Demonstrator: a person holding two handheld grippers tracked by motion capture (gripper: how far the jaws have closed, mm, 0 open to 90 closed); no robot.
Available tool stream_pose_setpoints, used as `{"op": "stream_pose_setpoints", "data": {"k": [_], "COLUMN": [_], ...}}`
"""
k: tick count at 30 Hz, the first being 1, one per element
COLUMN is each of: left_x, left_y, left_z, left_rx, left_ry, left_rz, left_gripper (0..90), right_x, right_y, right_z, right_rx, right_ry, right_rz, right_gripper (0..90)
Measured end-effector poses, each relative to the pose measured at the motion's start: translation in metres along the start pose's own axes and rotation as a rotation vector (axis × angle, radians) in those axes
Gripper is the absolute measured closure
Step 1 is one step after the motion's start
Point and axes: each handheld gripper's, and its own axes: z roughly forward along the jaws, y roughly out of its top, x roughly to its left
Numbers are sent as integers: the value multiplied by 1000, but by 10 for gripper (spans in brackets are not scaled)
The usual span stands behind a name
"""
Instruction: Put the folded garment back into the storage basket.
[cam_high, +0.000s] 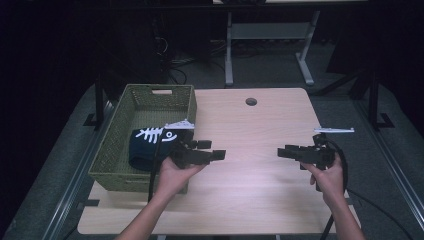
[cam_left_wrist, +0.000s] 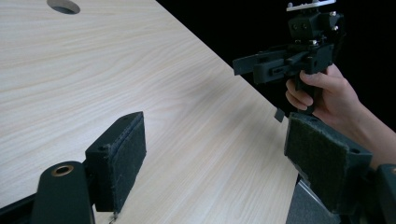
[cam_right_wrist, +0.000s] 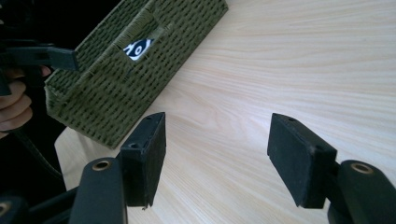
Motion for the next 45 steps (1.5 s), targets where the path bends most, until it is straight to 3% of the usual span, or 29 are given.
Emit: {"op": "stream_pose_setpoints", "data": {"k": [13,20,26,33,36,43,45], "left_x": [-15,-16,-18,-21,-21,-24,-24], "left_y": [-14,-24,-35,-52,-60,-75,-81], "left_z": [14,23,29,31,30,26,25], "left_rx": [4,15,32,29,22,29,38], "left_ry": [-27,-40,-29,-49,-71,-69,-61], "left_rz": [23,26,57,82,73,106,118], "left_gripper": [206,207,206,208,210,209,209], "right_x": [-5,-9,-13,-13,-13,-9,-6], "right_y": [-18,-29,-39,-55,-62,-78,-83], "right_z": [-15,-24,-32,-41,-44,-49,-49], "right_rx": [2,4,-11,-7,-8,-2,1], "right_ry": [-38,-58,-72,-107,-120,-145,-176], "right_rz": [-9,-10,-6,-19,-28,-47,-63], "right_gripper": [367,364,359,346,342,330,329]}}
